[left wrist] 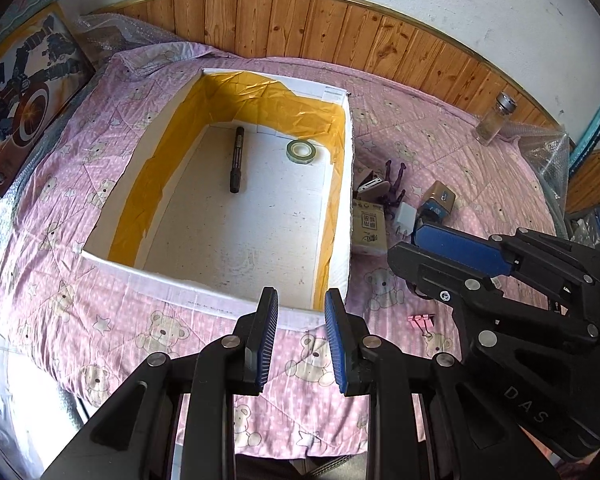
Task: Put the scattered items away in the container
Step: 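Withdraw both grippers from the box back toward the scattered items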
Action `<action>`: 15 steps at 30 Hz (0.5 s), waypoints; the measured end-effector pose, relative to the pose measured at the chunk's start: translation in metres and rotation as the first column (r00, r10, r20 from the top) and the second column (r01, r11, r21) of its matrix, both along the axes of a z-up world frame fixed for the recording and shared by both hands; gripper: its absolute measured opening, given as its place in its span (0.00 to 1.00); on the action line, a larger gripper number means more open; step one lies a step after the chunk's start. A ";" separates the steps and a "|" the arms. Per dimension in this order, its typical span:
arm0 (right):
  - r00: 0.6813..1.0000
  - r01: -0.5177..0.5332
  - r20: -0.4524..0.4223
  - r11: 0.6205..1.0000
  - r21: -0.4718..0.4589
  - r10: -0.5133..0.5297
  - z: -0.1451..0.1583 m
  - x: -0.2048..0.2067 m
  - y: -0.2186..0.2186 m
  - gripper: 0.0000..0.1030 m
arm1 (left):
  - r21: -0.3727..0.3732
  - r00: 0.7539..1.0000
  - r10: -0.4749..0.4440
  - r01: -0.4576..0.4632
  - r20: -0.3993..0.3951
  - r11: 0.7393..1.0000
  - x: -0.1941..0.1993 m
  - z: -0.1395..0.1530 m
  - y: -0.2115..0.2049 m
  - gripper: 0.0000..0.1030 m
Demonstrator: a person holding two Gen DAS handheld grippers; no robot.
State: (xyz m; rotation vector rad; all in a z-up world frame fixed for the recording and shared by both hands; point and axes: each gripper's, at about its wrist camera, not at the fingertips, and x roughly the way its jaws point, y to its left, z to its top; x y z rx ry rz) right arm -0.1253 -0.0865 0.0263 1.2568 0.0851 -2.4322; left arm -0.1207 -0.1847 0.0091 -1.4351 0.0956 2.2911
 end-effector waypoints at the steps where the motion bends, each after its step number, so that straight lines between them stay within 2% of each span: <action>1: 1.000 -0.001 -0.004 1.000 0.000 0.001 0.000 0.003 -0.001 0.24 | -0.001 1.000 0.001 -0.001 -0.002 1.000 0.002 0.000 -0.001 0.25; 9: 0.998 0.005 -0.055 1.000 -0.005 -0.005 0.001 0.030 -0.001 0.27 | -0.004 1.000 0.012 -0.012 -0.019 1.000 0.019 -0.002 -0.010 0.25; 15: 0.995 0.042 -0.089 0.996 -0.076 -0.049 -0.001 0.052 0.012 0.27 | -0.001 0.999 -0.008 0.008 -0.041 1.000 0.032 -0.006 -0.010 0.25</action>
